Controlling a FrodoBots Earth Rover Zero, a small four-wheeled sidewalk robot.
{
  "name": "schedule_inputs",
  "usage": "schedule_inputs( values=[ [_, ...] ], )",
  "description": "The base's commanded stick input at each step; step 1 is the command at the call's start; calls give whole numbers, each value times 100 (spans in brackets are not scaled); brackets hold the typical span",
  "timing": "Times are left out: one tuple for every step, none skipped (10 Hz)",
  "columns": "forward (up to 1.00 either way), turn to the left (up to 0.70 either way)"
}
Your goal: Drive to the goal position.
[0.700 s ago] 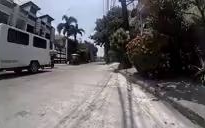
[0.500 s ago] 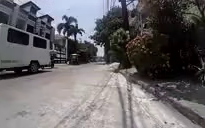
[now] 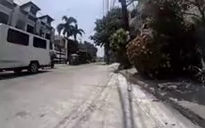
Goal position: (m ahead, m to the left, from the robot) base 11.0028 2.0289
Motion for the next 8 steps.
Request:
schedule_inputs(
  values=[
    [70, 0],
    [70, 0],
    [70, 0],
    [70, 0],
    [75, 0],
    [85, 0],
    [85, 0],
    [85, 0]
  ],
)
